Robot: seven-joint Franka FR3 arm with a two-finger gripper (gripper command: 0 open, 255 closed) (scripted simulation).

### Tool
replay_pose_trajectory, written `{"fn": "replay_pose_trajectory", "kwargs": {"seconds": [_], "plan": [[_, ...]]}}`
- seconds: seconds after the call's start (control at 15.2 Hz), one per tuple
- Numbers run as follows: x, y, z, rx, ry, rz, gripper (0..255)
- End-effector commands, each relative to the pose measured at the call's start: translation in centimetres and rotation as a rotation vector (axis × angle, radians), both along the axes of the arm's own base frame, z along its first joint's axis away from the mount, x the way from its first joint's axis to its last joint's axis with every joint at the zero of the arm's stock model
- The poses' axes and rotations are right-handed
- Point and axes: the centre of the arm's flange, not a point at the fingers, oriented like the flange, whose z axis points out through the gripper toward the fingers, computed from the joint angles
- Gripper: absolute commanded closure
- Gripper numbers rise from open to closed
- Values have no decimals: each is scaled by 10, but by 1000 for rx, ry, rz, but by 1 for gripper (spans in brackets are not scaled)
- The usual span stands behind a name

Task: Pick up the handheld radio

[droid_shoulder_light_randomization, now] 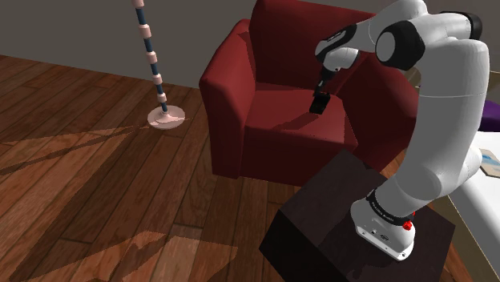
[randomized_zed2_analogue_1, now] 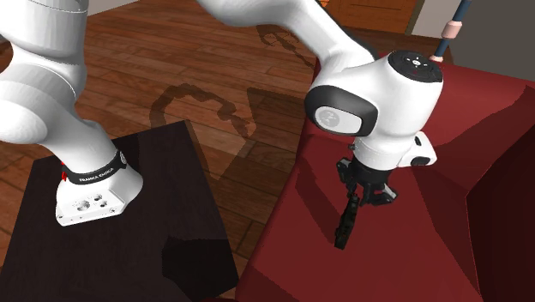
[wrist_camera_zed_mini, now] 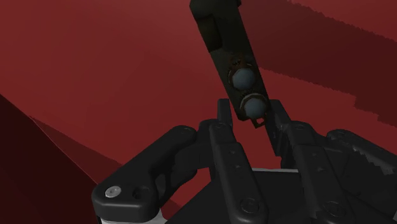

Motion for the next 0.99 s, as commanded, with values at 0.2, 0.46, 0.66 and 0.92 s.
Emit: {"fn": "replay_pose_trajectory", "kwargs": {"seconds": [0.2,0.46,0.66,0.92], "plan": [[-1,-1,23,0,1,0,255],[-1,-1,45,0,1,0,255],[-1,-1,60,0,1,0,255],[-1,-1,77,0,1,0,255]]}}
